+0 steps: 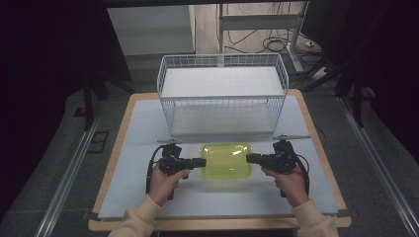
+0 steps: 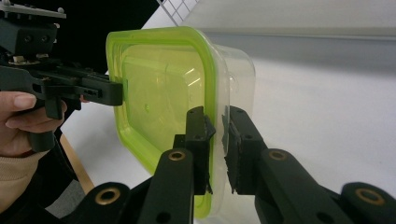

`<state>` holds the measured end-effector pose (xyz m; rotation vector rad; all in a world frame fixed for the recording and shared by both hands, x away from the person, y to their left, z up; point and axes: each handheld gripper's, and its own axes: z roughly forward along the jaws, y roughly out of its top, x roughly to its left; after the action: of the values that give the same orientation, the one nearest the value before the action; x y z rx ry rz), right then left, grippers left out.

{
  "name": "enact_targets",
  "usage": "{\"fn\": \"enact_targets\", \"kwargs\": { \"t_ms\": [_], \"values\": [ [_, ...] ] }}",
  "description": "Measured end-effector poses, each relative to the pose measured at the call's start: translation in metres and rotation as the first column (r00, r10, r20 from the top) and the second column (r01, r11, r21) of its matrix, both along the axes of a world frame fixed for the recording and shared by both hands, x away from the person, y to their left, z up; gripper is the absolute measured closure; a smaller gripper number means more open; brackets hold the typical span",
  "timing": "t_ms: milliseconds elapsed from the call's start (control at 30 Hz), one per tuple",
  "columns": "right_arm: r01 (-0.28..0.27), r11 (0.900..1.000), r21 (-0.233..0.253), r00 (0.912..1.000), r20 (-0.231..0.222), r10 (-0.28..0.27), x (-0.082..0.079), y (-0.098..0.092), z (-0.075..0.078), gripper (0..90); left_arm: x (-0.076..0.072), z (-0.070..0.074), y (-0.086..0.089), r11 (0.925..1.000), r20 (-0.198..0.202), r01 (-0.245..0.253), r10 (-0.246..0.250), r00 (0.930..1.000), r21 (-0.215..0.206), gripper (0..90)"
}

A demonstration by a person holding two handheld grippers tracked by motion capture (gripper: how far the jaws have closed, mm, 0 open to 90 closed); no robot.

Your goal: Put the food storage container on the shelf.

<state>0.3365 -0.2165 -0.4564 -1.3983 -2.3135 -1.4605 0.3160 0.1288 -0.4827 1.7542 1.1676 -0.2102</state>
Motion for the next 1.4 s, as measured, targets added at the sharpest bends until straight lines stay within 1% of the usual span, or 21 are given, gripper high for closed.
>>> {"fn": "enact_targets", "kwargs": {
  "t_ms": [133,233,267,300,400,433,567,900,1100,1200,1400],
  "values": [
    [-0.001,1.000,-0.006,0.9999,0.011,0.001,0.000,0.001,0.004,80.5,0.001,0.004,0.001,0.9999,0.008,-0.002,0.002,1.0000,0.010,80.3],
    [0.001,1.000,-0.004,0.9999,0.017,-0.001,0.001,0.002,0.006,80.5,0.002,0.007,0.001,1.0000,0.011,-0.002,0.002,0.9999,0.010,80.3],
    [0.000,1.000,-0.006,0.9997,0.025,0.001,0.001,0.002,0.009,80.5,0.002,0.010,0.002,0.9999,0.015,-0.002,0.002,0.9999,0.010,80.3],
    [0.000,1.000,-0.006,0.9997,0.025,0.001,0.001,0.002,0.009,80.5,0.002,0.010,0.002,0.9999,0.015,-0.002,0.002,0.9999,0.010,80.3],
    [0.000,1.000,0.002,0.9996,0.028,0.000,0.002,0.004,0.014,80.4,0.004,0.017,0.003,0.9999,0.019,-0.004,0.003,0.9998,0.012,80.4],
    [0.000,1.000,0.002,0.9996,0.028,0.000,0.002,0.004,0.014,80.4,0.004,0.017,0.003,0.9999,0.019,-0.004,0.003,0.9998,0.012,80.3],
    [-0.001,1.000,0.002,0.9990,0.044,0.001,0.003,0.005,0.023,80.5,0.004,0.027,0.004,0.9998,0.032,-0.012,0.012,0.9994,0.013,80.4],
    [-0.002,1.000,0.017,0.9981,0.061,0.001,0.004,0.008,0.038,80.5,0.004,0.046,0.008,0.9997,0.057,-0.013,0.012,0.9983,0.021,80.3],
    [-0.001,1.000,0.022,0.9975,0.071,0.000,0.004,0.009,0.046,80.5,0.005,0.055,0.009,0.9996,0.072,-0.014,0.012,0.9973,0.024,80.3],
    [-0.003,1.000,0.018,0.9963,0.086,0.001,0.005,0.010,0.054,80.4,0.006,0.061,0.010,0.9996,0.084,-0.016,0.014,0.9963,0.022,80.3],
    [-0.004,1.000,0.019,0.9954,0.096,0.002,0.008,0.012,0.061,80.5,0.009,0.067,0.012,0.9995,0.094,-0.022,0.019,0.9954,0.023,80.4]
  ]
}}
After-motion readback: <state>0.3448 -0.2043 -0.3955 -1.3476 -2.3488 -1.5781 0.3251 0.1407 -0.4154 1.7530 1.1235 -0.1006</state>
